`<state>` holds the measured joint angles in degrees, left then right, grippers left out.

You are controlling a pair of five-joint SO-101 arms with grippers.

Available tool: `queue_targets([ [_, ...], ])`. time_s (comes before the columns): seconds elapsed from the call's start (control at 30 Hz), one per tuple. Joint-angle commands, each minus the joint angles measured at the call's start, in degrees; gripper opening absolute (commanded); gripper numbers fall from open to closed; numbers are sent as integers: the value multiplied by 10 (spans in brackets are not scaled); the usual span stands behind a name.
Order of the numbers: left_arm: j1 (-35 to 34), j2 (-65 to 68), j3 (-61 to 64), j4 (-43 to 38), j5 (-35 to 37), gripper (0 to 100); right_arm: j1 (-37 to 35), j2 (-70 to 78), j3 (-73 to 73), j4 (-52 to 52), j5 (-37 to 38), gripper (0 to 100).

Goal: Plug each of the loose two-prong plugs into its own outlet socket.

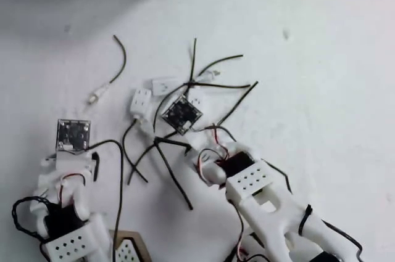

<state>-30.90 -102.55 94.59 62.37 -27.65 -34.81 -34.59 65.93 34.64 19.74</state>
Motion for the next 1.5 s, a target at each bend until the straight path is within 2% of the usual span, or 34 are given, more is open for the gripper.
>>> queue_targets([
  [0.0,0,-6,-4,2,-2,263,3,48,-4,6,2,16],
  [0.23,0,-6,-4,2,-2,263,23,117,-25,12,6,16],
  [0.37,0,-6,-4,2,-2,263,21,122,-25,52,42,16],
  [0.73,0,-6,-4,2,-2,263,22,174,-65,96,43,16],
  [0.93,0,-6,-4,2,-3,263,33,137,-105,102,41,16],
  [1.17,0,-6,-4,2,-3,263,109,30,-231,167,-5,16],
  [1.37,0,-7,-4,2,-3,263,121,38,-338,182,-8,16],
  [1.47,0,-7,-4,2,-3,263,124,93,-414,182,-8,16],
])
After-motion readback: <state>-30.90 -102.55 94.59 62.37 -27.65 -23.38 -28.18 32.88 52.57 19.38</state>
